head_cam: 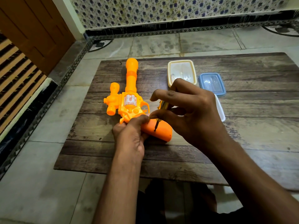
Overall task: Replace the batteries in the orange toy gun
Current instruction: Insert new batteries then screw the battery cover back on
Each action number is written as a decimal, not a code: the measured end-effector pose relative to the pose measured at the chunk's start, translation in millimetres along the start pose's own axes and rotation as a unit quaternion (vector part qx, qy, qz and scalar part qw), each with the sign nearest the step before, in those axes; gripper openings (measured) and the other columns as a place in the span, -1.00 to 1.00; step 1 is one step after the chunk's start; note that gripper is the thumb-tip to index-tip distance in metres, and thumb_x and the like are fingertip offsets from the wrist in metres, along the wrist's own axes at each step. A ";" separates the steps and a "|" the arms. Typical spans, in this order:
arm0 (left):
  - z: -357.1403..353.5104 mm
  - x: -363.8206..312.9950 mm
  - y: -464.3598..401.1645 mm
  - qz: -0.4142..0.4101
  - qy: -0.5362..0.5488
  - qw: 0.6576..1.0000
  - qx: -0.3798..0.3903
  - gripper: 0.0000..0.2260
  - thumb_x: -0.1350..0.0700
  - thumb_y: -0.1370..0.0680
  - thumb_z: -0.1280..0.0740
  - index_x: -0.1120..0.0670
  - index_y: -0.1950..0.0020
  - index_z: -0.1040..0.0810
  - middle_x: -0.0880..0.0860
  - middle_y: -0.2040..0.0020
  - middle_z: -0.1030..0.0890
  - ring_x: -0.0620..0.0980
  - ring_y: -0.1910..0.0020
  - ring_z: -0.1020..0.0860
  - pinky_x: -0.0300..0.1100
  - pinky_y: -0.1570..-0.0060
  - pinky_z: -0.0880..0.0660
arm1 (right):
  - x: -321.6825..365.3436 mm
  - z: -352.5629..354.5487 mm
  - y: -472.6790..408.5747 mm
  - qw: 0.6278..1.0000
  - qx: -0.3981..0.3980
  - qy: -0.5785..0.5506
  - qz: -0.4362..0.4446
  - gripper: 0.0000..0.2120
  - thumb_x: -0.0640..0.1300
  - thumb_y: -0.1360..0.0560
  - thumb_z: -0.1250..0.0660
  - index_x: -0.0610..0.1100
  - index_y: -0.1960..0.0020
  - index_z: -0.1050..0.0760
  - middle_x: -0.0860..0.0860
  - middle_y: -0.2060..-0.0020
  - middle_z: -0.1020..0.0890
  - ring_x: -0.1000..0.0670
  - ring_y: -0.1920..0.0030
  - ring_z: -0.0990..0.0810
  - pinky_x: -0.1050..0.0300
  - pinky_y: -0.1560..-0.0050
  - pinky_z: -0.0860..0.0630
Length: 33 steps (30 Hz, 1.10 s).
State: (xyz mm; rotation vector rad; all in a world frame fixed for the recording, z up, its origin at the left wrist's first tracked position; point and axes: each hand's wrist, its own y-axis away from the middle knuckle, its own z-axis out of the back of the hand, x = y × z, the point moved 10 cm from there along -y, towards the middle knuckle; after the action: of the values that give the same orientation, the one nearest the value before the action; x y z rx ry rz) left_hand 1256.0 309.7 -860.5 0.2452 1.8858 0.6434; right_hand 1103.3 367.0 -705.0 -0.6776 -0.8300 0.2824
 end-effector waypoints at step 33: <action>6.1 -8.6 1.2 -0.014 -0.038 0.999 0.007 -0.74 0.40 -0.43 -0.50 0.11 0.03 -0.57 0.09 0.10 -0.68 0.04 0.12 -0.65 -0.04 0.17 -0.60 | -6.7 31.2 22.0 0.978 -0.190 -0.007 -0.084 -0.71 -0.13 -0.46 -0.59 -0.25 -0.11 -0.67 -0.07 0.16 -0.61 0.07 0.21 -0.66 0.20 0.21 -0.65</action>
State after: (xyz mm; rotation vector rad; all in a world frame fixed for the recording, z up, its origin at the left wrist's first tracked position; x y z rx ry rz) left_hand 1264.8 308.7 -854.7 0.2473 1.8189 0.5941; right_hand 1075.8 394.2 -708.2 -0.9557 -0.9589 -0.0288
